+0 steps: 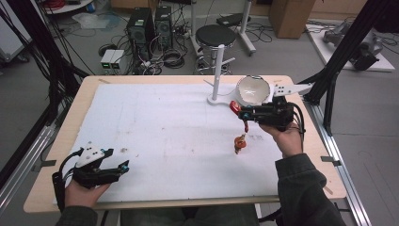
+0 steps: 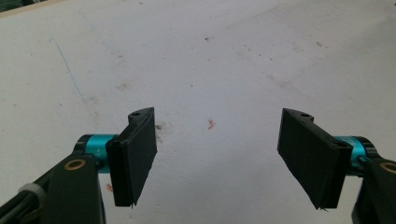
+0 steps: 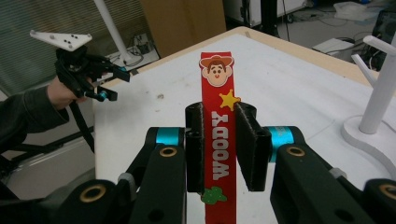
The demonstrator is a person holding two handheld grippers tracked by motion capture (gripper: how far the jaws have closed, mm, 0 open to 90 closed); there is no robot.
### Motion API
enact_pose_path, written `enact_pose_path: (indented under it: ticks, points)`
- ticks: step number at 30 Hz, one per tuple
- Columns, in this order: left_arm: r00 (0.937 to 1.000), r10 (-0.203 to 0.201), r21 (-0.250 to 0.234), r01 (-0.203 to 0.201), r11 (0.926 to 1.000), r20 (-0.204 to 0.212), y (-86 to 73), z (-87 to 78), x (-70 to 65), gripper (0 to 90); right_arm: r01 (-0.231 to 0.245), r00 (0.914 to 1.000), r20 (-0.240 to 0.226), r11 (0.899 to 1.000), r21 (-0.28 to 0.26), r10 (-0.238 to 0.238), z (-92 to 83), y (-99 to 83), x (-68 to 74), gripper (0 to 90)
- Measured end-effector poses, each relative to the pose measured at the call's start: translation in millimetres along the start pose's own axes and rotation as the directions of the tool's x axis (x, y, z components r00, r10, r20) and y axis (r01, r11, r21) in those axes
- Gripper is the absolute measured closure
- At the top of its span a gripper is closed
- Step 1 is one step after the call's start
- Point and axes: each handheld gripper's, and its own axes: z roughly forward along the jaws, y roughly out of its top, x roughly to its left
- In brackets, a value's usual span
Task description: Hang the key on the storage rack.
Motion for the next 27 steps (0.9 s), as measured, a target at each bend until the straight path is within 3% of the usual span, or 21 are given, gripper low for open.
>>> enact_pose_path:
  ticks: [27]
  points:
    - [1.0000, 0.008, -0.001, -0.008, 1.0000, -0.002, 0.6, -0.9, 0.1, 28.6, -0.003, 0.9999, 0.016, 1.000, -0.019, 0.003, 18.6, 38.0, -11.8, 75.3]
